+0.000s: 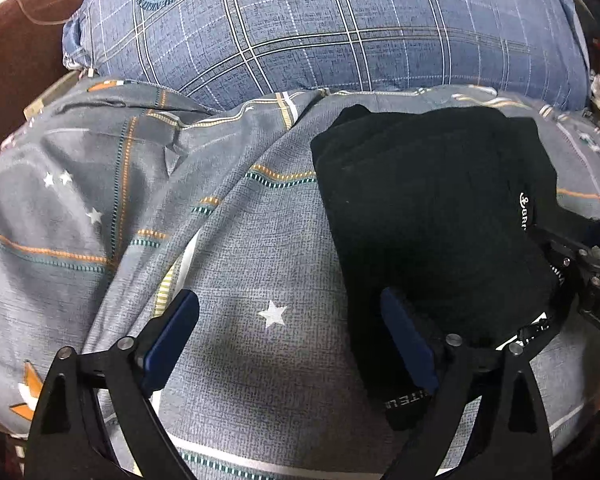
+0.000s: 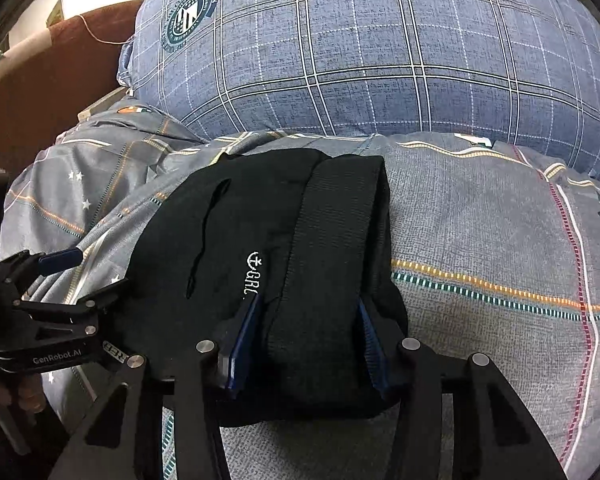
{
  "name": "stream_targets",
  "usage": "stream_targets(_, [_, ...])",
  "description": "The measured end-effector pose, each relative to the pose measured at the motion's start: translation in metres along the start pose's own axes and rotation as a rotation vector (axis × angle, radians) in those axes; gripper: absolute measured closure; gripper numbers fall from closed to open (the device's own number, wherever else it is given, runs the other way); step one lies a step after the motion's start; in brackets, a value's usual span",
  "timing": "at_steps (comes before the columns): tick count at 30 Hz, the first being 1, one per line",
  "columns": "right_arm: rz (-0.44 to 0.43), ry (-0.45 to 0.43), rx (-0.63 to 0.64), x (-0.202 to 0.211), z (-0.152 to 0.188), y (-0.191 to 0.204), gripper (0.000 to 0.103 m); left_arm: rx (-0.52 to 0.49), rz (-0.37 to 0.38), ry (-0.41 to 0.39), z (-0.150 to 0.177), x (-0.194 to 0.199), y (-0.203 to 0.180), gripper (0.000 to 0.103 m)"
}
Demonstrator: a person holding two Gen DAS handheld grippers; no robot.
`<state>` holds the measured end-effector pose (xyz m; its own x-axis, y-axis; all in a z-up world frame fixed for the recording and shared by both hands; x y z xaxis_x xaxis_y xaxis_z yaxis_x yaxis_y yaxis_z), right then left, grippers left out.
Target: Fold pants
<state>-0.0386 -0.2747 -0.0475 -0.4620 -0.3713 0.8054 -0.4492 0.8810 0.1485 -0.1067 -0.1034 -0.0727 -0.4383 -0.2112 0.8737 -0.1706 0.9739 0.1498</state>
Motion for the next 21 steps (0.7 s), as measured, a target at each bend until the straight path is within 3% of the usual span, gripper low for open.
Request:
stream_targets(5, [0.003, -0.007, -0.005, 0.007, 0.003, 0.000, 0.053, 0.085, 0.063, 0.036, -0.002, 0.012, 0.012, 0.009])
stream_targets(9, [-0.059, -0.048, -0.051, 0.031, 0.002, 0.004, 0.051, 0.098, 0.011, -0.078, -0.015, 0.046, 0.026, 0.009])
stream_targets(12, [-0.066, -0.106, -0.010, 0.047, -0.011, 0.013, 0.052, 0.086, 0.002, -0.133, -0.038, 0.061, 0.029, 0.009])
stream_targets(17, [-0.112, -0.137, -0.033, 0.048, -0.047, 0.018, 0.052, 0.073, -0.045, -0.101, -0.072, 0.040, 0.022, 0.009])
stream_targets(21, [-0.097, -0.088, -0.050, 0.018, -0.062, 0.013, 0.054, 0.064, -0.067, -0.025, -0.081, 0.006, 0.012, 0.009])
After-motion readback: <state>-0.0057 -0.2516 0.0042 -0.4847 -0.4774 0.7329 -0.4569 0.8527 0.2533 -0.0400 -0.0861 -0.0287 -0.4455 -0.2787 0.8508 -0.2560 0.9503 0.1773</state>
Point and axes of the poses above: each gripper's, at about its wrist camera, not at the fingertips, and x roughly against the way its jaws point, y to its left, z to its underside, the point moved 10 cm from there along -x, roughly the way its jaws point, and after that the axes turned 8 degrees about y, right-handed, at the moved point
